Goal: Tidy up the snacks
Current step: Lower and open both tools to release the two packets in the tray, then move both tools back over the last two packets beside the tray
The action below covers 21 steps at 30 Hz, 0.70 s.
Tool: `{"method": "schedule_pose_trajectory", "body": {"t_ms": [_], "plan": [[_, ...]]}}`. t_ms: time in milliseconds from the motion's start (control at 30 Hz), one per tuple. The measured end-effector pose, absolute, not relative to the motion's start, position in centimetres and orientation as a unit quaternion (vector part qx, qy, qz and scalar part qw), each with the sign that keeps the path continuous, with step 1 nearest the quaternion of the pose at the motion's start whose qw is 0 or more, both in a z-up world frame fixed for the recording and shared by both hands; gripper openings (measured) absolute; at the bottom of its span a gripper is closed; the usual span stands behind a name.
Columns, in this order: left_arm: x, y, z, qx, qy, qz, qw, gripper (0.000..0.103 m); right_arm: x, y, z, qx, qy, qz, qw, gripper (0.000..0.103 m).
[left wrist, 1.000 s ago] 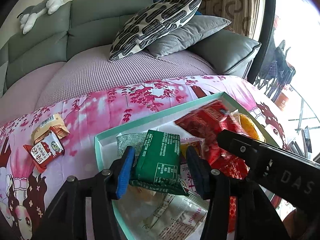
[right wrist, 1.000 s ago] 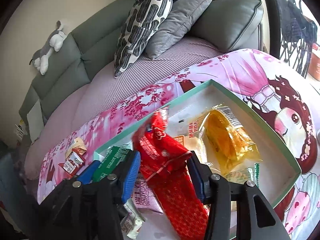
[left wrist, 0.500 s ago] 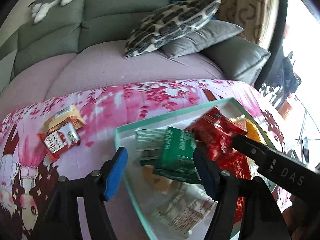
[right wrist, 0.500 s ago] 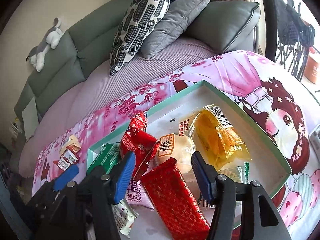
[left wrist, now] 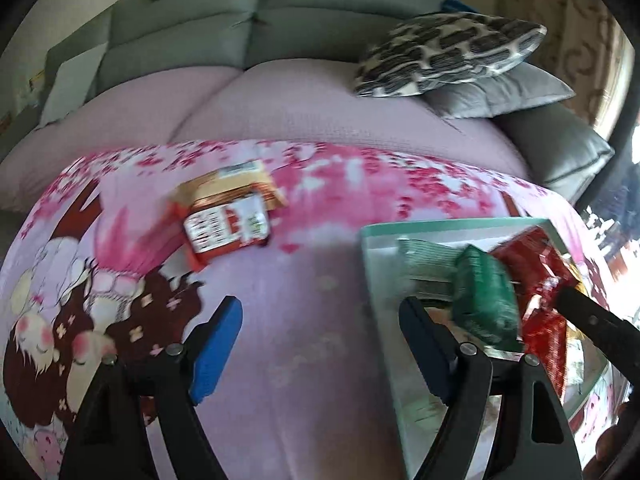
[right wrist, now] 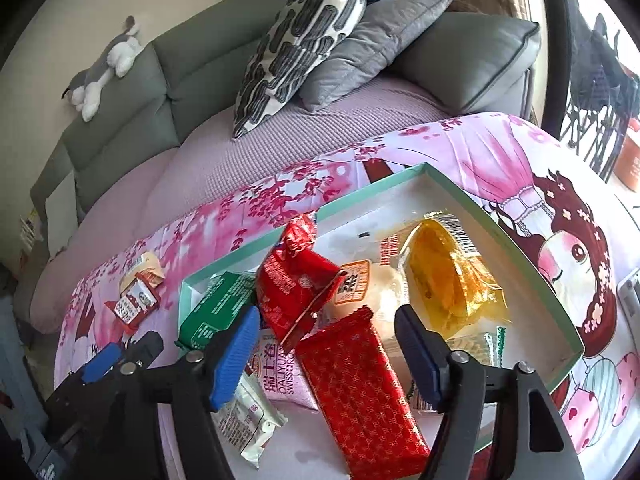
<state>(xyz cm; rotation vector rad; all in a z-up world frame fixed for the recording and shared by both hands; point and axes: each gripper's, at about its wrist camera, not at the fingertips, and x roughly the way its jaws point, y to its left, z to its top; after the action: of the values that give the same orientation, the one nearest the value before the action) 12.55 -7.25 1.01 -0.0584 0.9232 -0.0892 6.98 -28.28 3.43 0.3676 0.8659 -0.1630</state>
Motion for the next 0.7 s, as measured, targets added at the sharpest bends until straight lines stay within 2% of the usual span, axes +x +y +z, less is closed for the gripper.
{"method": "schedule_pose_trajectory", "body": {"t_ms": [267, 300, 333, 367, 700], "plan": [[12.8, -5.4, 1.0, -0.042, 0.439, -0.009, 0.897, 0.085, 7.1, -27.2, 3.7, 0.150, 0.409, -0.065, 0.898, 0.103], [12.7, -5.3, 0.9, -0.041, 0.438, -0.006, 0.898, 0.090, 7.1, -27.1, 3.7, 0.149, 0.408, -0.065, 0.899, 0.103], [12.7, -5.3, 0.9, -0.041, 0.436, -0.003, 0.899, 0.100, 7.1, -27.0, 3.7, 0.146, 0.406, -0.064, 0.900, 0.103], [12.7, -5.2, 0.9, -0.040, 0.433, 0.000, 0.900, 0.103, 7.1, -26.8, 3.7, 0.143, 0.405, -0.063, 0.901, 0.103], [12.8, -2.6, 1.6, -0.058, 0.413, 0.035, 0.908, 0.103, 7.2, -25.0, 4.6, 0.129, 0.387, -0.043, 0.912, 0.103]]}}
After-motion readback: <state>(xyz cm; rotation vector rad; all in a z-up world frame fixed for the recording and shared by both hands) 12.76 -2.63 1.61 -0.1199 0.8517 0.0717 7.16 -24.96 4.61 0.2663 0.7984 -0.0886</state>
